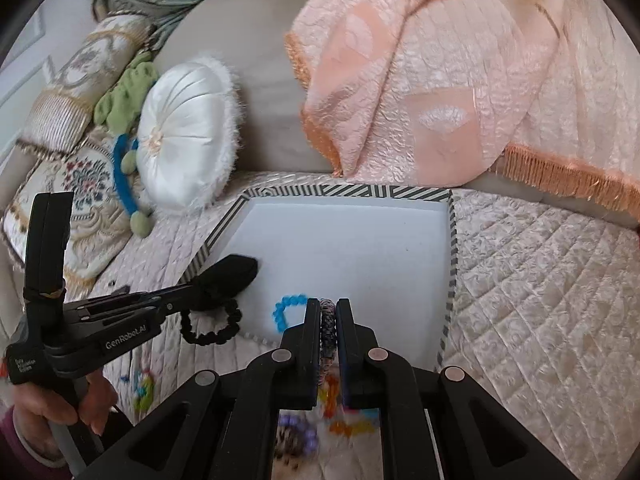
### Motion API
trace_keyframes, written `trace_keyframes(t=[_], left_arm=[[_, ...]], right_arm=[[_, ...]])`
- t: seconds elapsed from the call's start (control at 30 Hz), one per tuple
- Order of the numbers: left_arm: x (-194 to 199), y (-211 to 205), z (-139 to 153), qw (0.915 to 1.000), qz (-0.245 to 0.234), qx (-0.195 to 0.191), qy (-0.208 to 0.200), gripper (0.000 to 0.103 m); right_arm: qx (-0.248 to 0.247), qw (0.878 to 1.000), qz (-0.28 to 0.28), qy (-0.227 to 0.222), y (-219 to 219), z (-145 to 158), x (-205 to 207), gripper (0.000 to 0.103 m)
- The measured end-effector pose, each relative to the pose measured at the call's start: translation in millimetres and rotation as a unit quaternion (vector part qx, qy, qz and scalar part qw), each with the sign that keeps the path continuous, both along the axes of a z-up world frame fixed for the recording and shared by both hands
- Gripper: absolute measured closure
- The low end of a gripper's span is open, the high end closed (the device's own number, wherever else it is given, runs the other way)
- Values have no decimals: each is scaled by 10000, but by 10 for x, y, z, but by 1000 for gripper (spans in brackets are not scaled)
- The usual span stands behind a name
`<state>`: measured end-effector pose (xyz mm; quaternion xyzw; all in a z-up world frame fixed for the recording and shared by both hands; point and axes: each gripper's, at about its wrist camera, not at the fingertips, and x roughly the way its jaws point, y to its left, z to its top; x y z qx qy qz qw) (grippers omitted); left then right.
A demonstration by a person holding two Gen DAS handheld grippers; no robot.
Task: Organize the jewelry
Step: 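Place scrunchie and lavender bracelet in the tray and open both tools, then withdraw both tools from the tray toward the remaining items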
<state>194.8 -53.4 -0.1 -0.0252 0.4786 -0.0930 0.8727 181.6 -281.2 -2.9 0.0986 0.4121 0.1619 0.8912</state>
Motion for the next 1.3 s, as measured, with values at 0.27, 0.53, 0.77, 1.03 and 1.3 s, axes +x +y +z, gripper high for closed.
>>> trace_keyframes(t=[0.27, 0.53, 0.77, 1.03, 1.3], left_arm=[[518, -205, -251, 9996, -61, 182, 207, 99], [771, -171, -568, 9979, 43, 403, 505, 99], [787, -177, -641, 9973, 48, 451, 576, 98], [621, -106, -447, 9984, 125, 344, 420, 67], [20, -5, -177, 9988, 180, 463, -47, 66]], right_arm=[[161, 9983, -232, 507, -78, -410, 418, 96], [-338, 9955, -339, 819, -137, -679, 503, 96], [-739, 9935, -250, 831, -97, -730, 488, 92], [-480, 9966, -298, 602, -181, -604, 330, 69], [-385, 9983, -422, -73, -155, -241, -267, 69]])
